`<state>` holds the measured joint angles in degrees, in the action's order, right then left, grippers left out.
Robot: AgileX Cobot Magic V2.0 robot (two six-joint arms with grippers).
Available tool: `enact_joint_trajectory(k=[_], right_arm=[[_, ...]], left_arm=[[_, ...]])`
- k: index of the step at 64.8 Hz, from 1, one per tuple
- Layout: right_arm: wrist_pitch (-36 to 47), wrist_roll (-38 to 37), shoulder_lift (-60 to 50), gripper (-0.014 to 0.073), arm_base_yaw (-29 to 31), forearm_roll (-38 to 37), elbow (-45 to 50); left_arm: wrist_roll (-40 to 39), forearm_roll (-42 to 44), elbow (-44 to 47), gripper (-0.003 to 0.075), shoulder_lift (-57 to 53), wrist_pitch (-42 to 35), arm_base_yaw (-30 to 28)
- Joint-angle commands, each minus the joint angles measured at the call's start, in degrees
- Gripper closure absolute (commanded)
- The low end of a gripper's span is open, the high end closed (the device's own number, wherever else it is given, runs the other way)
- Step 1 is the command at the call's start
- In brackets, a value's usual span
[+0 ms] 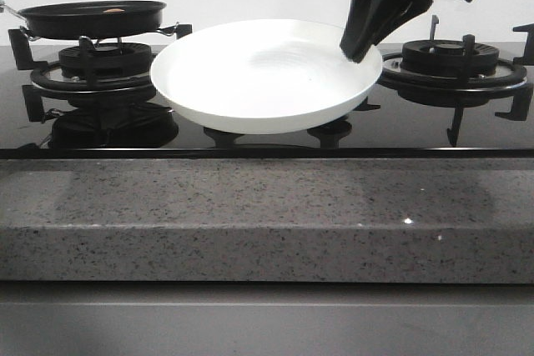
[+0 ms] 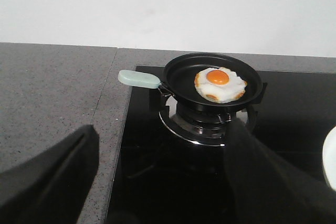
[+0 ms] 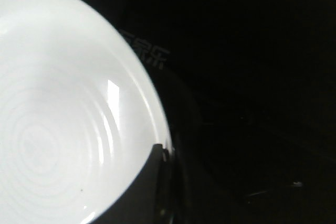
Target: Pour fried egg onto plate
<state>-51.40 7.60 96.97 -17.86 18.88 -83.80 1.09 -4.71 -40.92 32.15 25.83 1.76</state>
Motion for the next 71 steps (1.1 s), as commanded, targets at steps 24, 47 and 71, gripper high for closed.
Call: enact_joint_trajectory(k=[24, 47, 71], right_arm=[[2.46, 0.45, -2.64, 0.0662, -0.02, 1.32, -1.32], [2.46, 0.45, -2.64, 0.0662, -0.02, 1.32, -1.32], [2.46, 0.45, -2.64, 0.0662, -0.02, 1.32, -1.32]], left_arm=[[-0.48, -0.16, -1.91, 0.0218, 0.56, -4.79, 0.24], [-0.48, 0.00, -1.91, 0.0218, 0.80, -6.54, 0.24], [-0.48, 2.40, -13.62, 0.0127, 18.03, 17.87, 0.24]])
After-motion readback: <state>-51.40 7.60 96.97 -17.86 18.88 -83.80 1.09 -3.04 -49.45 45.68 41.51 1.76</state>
